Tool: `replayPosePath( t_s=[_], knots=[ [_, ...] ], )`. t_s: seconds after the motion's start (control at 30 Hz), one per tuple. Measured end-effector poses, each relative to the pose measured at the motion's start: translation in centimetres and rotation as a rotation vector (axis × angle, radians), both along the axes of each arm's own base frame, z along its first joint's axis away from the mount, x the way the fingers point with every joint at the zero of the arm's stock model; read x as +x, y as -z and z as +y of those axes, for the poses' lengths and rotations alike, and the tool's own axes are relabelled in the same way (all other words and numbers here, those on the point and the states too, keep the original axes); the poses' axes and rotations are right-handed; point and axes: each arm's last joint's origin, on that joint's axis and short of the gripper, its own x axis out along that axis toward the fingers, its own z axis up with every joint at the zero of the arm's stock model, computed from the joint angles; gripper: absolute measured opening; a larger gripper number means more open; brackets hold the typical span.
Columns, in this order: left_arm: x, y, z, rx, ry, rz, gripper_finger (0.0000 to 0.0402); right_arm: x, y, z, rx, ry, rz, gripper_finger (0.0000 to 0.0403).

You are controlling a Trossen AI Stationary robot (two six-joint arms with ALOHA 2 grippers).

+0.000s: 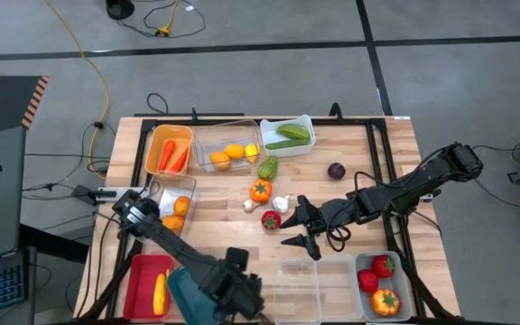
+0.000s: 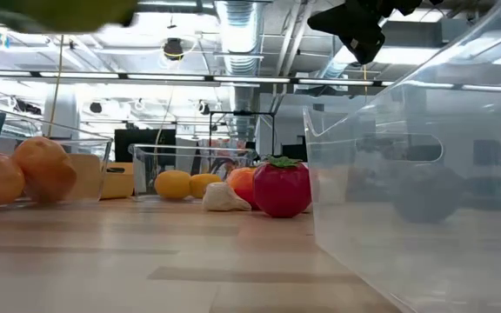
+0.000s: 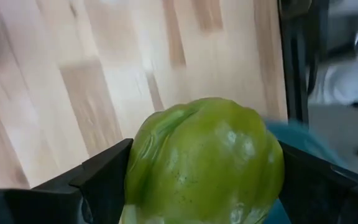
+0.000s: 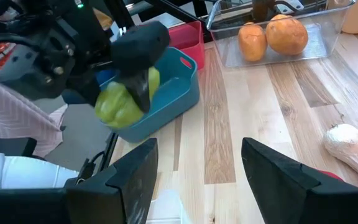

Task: Sort produce into baskets
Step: Put the bottom green chayote into the blue bin, then put the green chayote into the blue bin

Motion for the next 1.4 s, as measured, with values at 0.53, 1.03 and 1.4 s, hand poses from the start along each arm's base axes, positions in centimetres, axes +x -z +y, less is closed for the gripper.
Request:
replayPosePath(
  t_s=[0.53, 1.03, 1.4],
  knots=[
    [-4.2, 0.3, -3.1, 0.090, -0.030, 0.109, 0.0340, 0.0, 0.0, 0.0, 0.000, 0.000, 0.002, 0.0260],
    [-4.5, 1.1, -2.9, 0.101, -0.085, 0.157, 0.0357, 0.0, 0.0, 0.0, 0.000, 0.000, 0.002, 0.0260],
    [-4.9, 2.9, -2.5, 0.092, -0.100, 0.270, 0.0389, 0.0, 0.0, 0.0, 0.000, 0.000, 0.002, 0.0260]
  ],
)
